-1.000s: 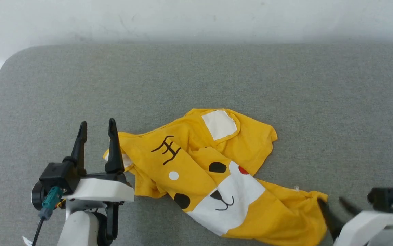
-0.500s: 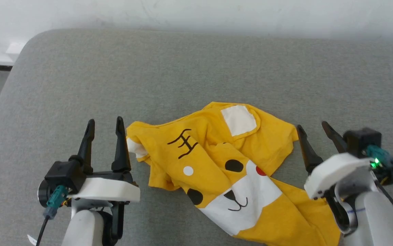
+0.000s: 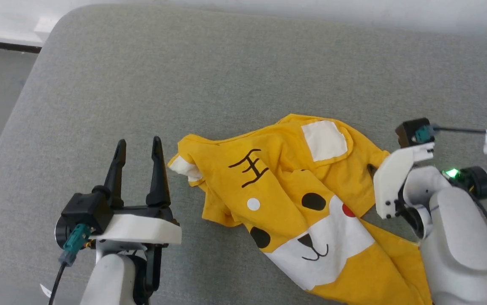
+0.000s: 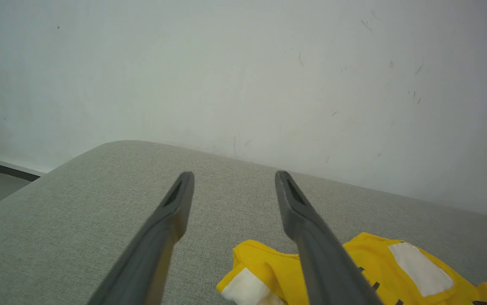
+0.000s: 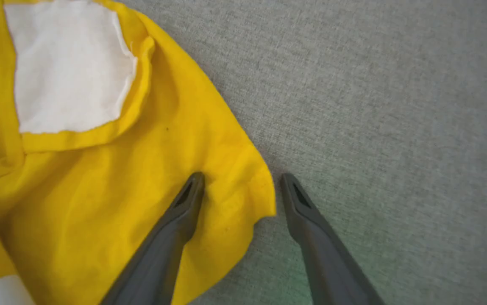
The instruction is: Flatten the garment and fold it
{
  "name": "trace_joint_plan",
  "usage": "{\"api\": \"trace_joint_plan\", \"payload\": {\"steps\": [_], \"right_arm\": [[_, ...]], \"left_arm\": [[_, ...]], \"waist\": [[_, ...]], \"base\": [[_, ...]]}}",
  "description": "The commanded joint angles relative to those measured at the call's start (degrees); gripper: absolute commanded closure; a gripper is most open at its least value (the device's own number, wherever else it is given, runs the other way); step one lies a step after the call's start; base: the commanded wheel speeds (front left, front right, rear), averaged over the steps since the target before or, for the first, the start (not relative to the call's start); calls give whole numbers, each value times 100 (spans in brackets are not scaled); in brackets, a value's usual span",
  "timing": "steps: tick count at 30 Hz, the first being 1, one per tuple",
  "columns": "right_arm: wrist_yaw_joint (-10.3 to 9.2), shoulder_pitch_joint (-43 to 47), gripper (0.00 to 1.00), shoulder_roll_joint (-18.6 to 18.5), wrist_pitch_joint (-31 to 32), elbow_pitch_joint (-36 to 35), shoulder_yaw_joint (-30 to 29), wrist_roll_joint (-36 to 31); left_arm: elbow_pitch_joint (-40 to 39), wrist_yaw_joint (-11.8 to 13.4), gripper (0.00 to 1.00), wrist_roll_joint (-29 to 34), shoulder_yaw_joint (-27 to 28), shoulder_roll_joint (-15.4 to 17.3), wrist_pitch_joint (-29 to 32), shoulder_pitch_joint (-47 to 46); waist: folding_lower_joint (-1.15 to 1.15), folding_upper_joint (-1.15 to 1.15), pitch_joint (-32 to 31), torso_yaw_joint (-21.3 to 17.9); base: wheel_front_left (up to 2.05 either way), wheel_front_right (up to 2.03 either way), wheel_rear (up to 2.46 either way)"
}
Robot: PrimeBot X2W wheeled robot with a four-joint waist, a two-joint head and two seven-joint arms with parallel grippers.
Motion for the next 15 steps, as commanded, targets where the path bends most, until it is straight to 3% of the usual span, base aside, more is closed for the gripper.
{"api": "trace_joint_plan", "payload": {"steps": [1, 2, 7, 15], "right_arm": [[-4, 16, 77, 18, 325, 129, 98, -57], [-4, 5, 100, 3, 434, 103, 114, -55], [-4, 71, 100, -93, 434, -185, -32, 5], [-4, 631, 100, -155, -76, -1196, -826, 46]], "left_arm": [[-5, 34, 0, -54, -9, -8, -27, -65], [6, 39, 0, -55, -11, -8, -27, -57], [78, 40, 0, -38, -7, -8, -27, 1], [258, -61, 0, 92, 74, -8, -27, 95]], "waist": [[0, 0, 25, 30], [0, 0, 11, 24], [0, 0, -119, -43], [0, 0, -444, -363]], "base": [[0, 0, 0], [0, 0, 0], [0, 0, 0], [0, 0, 0]]}}
